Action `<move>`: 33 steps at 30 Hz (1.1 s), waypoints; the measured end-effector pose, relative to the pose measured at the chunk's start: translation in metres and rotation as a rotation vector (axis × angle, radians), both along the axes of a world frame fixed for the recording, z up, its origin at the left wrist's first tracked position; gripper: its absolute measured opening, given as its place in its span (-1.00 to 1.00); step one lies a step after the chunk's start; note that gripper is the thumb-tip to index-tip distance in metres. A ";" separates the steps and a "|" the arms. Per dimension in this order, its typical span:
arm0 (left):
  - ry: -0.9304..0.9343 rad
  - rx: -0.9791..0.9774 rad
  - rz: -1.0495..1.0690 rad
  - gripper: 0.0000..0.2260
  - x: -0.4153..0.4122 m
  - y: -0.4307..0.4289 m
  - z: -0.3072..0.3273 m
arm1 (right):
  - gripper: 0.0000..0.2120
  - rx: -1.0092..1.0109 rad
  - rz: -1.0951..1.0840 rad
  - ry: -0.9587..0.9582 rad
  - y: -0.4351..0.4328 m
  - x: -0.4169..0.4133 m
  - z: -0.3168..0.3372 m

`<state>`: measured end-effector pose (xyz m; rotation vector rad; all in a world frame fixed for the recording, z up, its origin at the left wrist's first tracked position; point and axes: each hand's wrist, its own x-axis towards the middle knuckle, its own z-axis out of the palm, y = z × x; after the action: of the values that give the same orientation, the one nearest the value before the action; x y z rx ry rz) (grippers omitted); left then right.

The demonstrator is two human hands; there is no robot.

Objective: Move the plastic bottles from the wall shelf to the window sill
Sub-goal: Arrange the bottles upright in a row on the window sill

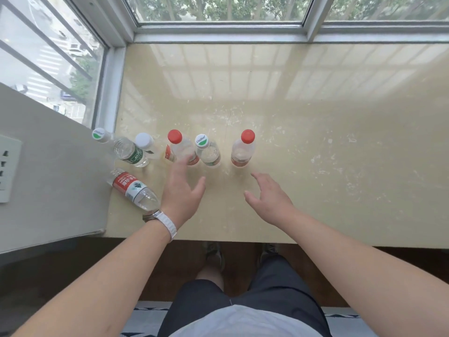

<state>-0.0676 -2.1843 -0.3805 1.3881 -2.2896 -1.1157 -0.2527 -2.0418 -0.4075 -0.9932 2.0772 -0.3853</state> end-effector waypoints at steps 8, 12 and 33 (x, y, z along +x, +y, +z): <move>-0.285 -0.104 -0.111 -0.50 0.080 0.012 -0.010 | -0.42 -0.118 0.445 0.182 -0.025 0.045 0.008; -0.408 -0.221 -0.188 -0.54 0.124 -0.001 -0.013 | -0.41 -0.129 0.580 0.234 -0.043 0.070 0.009; -0.636 -0.398 -0.418 -0.41 0.230 -0.080 -0.080 | -0.51 -0.178 0.767 0.349 -0.121 0.187 -0.050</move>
<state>0.1628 -2.2644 -0.4603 1.2512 -3.1276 -0.2517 -0.0659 -2.1625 -0.4572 -1.9678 1.7824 0.0102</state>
